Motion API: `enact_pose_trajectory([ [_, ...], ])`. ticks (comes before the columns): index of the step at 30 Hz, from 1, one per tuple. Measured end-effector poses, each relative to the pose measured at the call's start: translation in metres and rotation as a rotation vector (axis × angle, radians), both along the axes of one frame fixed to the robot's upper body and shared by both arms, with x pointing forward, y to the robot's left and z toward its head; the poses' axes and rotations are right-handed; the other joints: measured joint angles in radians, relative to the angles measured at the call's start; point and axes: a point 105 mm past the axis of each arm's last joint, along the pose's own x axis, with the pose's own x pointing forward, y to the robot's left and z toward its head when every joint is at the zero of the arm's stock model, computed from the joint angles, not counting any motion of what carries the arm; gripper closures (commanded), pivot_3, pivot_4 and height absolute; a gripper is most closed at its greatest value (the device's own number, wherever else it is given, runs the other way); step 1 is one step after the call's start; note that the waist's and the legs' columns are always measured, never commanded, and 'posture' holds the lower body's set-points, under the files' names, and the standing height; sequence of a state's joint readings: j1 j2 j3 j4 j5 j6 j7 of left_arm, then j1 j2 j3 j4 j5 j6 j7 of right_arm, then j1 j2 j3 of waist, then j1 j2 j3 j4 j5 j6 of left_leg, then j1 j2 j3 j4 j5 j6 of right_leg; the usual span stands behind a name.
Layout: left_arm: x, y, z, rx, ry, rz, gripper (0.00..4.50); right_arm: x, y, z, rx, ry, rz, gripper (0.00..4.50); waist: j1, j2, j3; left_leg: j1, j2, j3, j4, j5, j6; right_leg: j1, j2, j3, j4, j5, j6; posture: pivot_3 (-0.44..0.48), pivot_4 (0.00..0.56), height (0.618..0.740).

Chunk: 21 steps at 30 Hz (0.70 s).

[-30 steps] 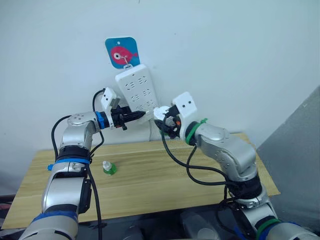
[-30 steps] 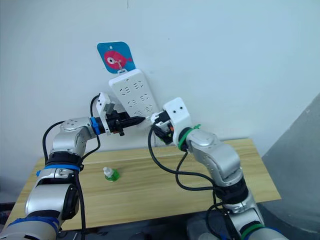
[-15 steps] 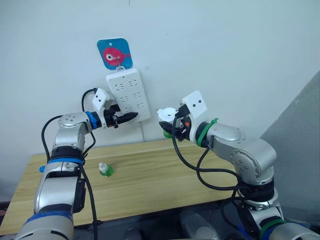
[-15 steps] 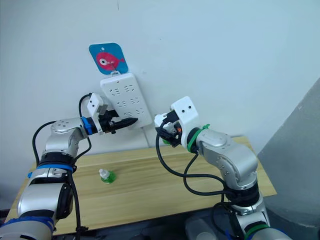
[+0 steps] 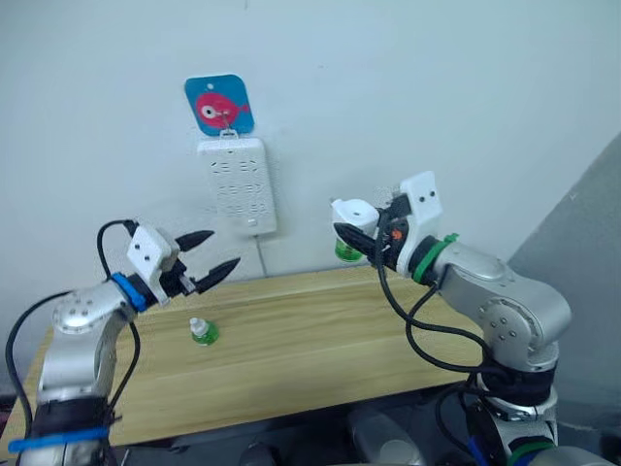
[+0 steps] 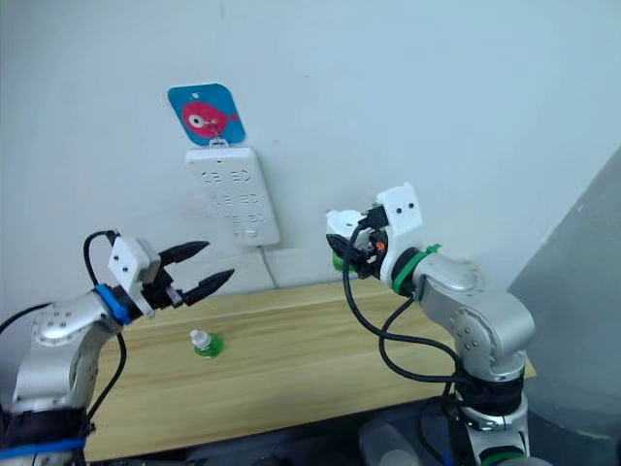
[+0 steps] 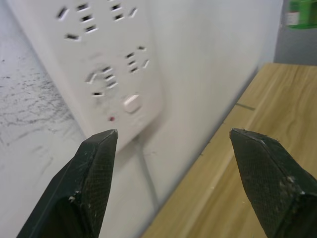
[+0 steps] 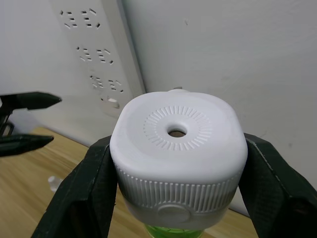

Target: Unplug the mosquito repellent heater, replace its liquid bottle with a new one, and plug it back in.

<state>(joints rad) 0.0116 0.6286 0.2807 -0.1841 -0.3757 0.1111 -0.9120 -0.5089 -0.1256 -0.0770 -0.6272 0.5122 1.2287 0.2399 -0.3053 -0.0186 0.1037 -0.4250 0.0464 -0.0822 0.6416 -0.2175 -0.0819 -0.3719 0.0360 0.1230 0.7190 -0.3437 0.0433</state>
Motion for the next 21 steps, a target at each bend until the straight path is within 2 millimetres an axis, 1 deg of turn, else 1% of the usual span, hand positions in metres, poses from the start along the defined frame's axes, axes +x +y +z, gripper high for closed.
enact_pose_trajectory([
  [1, -0.013, -0.012, -0.004, -0.004, 0.01, -0.036, 0.73, -0.001, -0.002, 0.002, 0.032, 0.003, -0.003, 1.51, 0.001, 0.0, 0.0, 0.0, 0.0, 0.001, 0.0, 0.0, 0.0, 0.0, 0.0, 0.001, 0.0, 0.0, 0.0, -0.254, 0.052, 0.74],
  [3, -0.028, -0.031, -0.006, -0.036, 0.023, -0.089, 0.73, -0.001, -0.005, 0.004, 0.075, 0.013, -0.006, 1.51, 0.007, 0.0, 0.0, 0.0, -0.001, 0.001, 0.0, 0.0, 0.0, 0.0, 0.0, 0.001, 0.0, -0.001, 0.002, -0.251, 0.051, 0.74],
  [5, -0.032, -0.047, -0.001, -0.071, 0.005, -0.119, 0.73, -0.003, -0.004, 0.006, 0.135, 0.032, 0.0, 1.51, 0.019, 0.001, 0.0, 0.001, -0.002, 0.001, 0.002, 0.0, 0.0, 0.001, 0.003, 0.001, 0.0, -0.002, 0.004, -0.257, 0.049, 0.74],
  [9, -0.017, -0.074, 0.014, -0.154, -0.045, -0.153, 0.73, -0.009, 0.002, 0.011, 0.262, 0.073, 0.04, 1.51, 0.029, 0.003, -0.002, 0.004, -0.002, 0.003, 0.002, 0.002, 0.004, 0.003, 0.004, 0.001, 0.0, -0.002, 0.004, -0.273, 0.046, 0.74],
  [11, -0.008, -0.091, 0.025, -0.203, -0.076, -0.181, 0.73, -0.011, 0.004, 0.014, 0.327, 0.094, 0.047, 1.51, 0.028, 0.004, -0.003, 0.003, -0.002, 0.004, 0.002, 0.002, 0.004, 0.003, 0.004, 0.002, 0.0, -0.002, 0.004, -0.279, 0.045, 0.74],
  [13, -0.005, -0.101, 0.034, -0.232, -0.096, -0.209, 0.73, -0.011, 0.004, 0.02, 0.374, 0.099, 0.046, 1.51, 0.023, 0.004, -0.004, 0.003, -0.002, 0.004, 0.0, 0.002, 0.004, 0.002, 0.004, 0.003, 0.0, -0.002, 0.004, -0.289, 0.044, 0.74],
  [14, -0.004, -0.105, 0.036, -0.239, -0.1, -0.221, 0.73, -0.012, 0.005, 0.022, 0.397, 0.101, 0.05, 1.51, 0.018, 0.005, -0.004, 0.003, -0.002, 0.004, 0.0, 0.002, 0.004, 0.002, 0.004, 0.003, 0.0, -0.002, 0.004, -0.29, 0.044, 0.74],
  [16, -0.003, -0.113, 0.039, -0.259, -0.107, -0.246, 0.73, -0.011, -0.001, 0.024, 0.435, 0.108, 0.024, 1.51, 0.009, 0.005, -0.004, 0.003, -0.002, 0.004, -0.001, 0.002, 0.004, 0.002, 0.004, 0.002, 0.0, -0.001, 0.003, -0.301, 0.039, 0.74],
  [17, -0.001, -0.116, 0.039, -0.268, -0.107, -0.254, 0.73, -0.01, -0.004, 0.025, 0.449, 0.113, 0.009, 1.51, 0.003, 0.006, -0.005, 0.003, -0.002, 0.004, -0.002, 0.002, 0.004, 0.001, 0.004, 0.002, 0.0, 0.0, 0.001, -0.301, 0.039, 0.74],
  [21, 0.004, -0.121, 0.038, -0.29, -0.107, -0.27, 0.73, -0.012, -0.008, 0.029, 0.505, 0.125, -0.005, 1.51, -0.006, 0.008, -0.006, 0.003, -0.002, 0.004, -0.002, 0.002, 0.004, 0.001, 0.005, 0.002, 0.0, 0.0, 0.001, -0.306, 0.038, 0.74],
])
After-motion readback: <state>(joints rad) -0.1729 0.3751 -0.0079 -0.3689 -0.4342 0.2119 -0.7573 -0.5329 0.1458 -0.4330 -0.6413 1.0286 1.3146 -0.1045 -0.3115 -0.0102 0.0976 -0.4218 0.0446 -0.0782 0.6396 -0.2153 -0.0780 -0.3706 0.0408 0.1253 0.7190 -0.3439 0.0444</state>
